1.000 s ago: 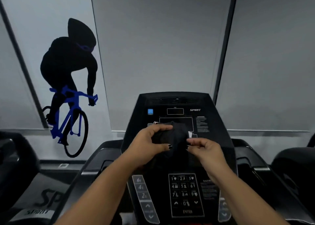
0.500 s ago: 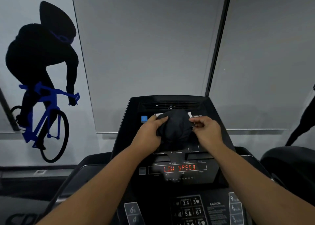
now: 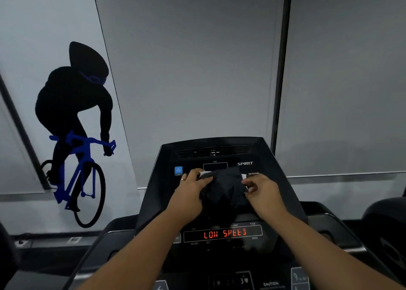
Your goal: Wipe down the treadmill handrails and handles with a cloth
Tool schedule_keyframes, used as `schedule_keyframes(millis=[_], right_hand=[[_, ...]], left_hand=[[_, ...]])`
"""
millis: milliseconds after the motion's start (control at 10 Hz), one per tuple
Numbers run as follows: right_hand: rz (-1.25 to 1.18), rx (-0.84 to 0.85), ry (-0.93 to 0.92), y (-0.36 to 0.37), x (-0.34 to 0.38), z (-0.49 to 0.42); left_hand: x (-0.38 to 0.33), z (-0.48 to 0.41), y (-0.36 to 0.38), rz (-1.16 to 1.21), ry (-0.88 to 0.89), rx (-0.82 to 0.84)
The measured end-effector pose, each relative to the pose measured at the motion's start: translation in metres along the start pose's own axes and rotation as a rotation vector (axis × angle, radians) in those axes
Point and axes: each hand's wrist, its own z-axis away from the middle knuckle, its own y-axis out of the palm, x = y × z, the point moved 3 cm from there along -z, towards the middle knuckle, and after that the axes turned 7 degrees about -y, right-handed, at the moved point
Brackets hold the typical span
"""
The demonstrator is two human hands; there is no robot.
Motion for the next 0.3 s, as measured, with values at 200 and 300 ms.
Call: schedule_keyframes(millis=[200, 300], right_hand=[[0.009, 0.003, -0.122, -0.004, 0.006, -0.008], [0.043, -0.030, -0.173, -0.008, 0.020, -0.020]], left_hand=[[-0.003, 0.002, -0.013, -0.019, -0.050, -0.023], [-0.017, -0.013, -0.029, -0.067, -0.047, -0.023]])
